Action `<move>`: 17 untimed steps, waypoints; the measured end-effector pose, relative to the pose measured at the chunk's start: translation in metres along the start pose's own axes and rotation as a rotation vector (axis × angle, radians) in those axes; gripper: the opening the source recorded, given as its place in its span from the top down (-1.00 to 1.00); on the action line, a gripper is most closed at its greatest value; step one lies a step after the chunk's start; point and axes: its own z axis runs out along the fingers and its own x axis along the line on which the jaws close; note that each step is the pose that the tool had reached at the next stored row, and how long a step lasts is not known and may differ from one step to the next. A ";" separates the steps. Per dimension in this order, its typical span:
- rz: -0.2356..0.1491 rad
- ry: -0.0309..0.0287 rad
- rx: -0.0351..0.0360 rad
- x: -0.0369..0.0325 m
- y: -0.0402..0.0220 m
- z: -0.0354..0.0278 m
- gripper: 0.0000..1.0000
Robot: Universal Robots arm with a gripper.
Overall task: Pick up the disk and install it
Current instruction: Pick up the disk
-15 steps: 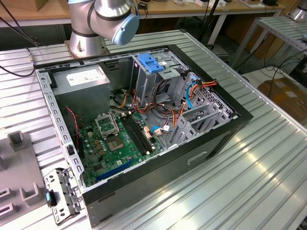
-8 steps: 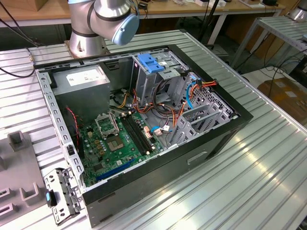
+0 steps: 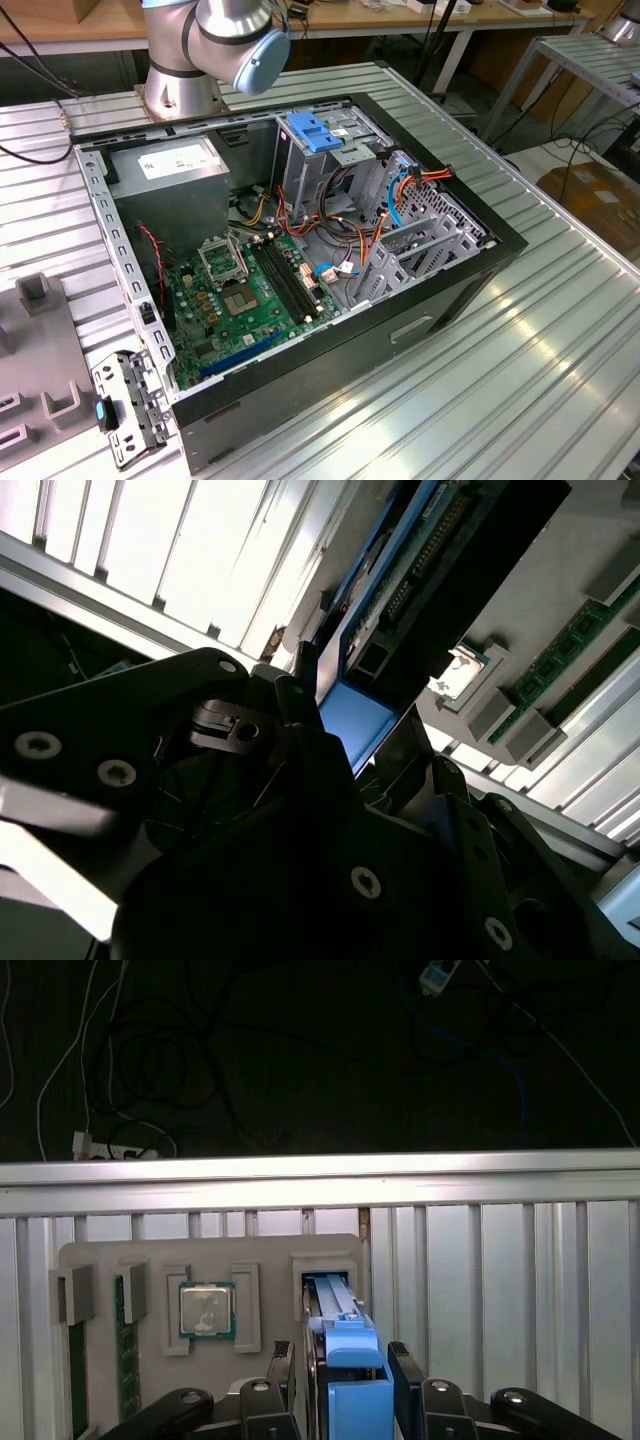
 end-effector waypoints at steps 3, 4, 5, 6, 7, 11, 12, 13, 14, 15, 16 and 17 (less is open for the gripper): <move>0.000 -0.0001 0.0002 0.0000 0.0000 0.0001 0.00; 0.000 -0.0001 0.0002 0.0000 0.0000 0.0001 0.00; 0.000 -0.0001 0.0002 0.0000 0.0000 0.0001 0.00; 0.000 -0.0001 0.0001 0.0000 0.0000 0.0002 0.00; 0.000 -0.0001 -0.0002 0.0000 0.0000 0.0004 0.00; 0.000 -0.0003 0.0000 0.0000 0.0000 0.0013 0.00; 0.000 -0.0002 -0.0001 0.0000 0.0000 0.0023 0.00; 0.000 -0.0001 -0.0002 0.0001 0.0000 0.0035 0.00; 0.000 -0.0001 -0.0003 0.0001 0.0000 0.0044 0.00; 0.000 -0.0001 -0.0003 0.0001 0.0000 0.0050 0.00; 0.000 0.0000 -0.0005 0.0001 0.0000 0.0051 0.00; 0.000 0.0001 -0.0006 0.0001 0.0000 0.0052 0.00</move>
